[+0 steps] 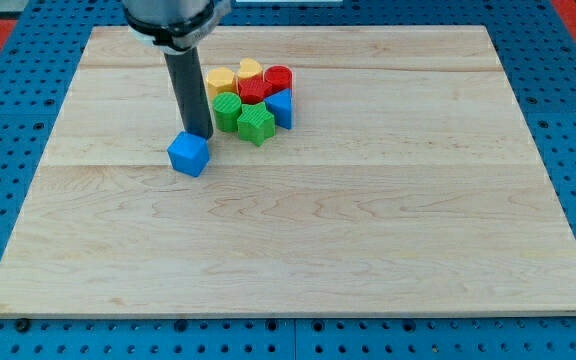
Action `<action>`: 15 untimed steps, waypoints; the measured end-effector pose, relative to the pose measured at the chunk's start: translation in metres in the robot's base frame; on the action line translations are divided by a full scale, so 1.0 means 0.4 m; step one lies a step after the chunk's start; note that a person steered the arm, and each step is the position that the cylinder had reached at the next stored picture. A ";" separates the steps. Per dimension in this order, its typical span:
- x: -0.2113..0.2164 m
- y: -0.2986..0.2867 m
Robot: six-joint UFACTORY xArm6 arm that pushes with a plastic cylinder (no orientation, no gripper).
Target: Push blue cube towards bottom left
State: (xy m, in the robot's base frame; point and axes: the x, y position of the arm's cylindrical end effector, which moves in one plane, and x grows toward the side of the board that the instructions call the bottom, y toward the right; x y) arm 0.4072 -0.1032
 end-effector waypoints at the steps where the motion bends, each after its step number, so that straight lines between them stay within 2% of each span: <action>1: 0.016 0.009; 3: 0.032 0.027; 4: 0.020 -0.088; 6: 0.160 -0.074; 7: 0.167 -0.016; 9: 0.311 0.080; 10: 0.337 0.059; 11: 0.274 0.087; 12: 0.243 0.036; 13: 0.270 -0.020; 15: 0.334 -0.040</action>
State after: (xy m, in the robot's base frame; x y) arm 0.5407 -0.1193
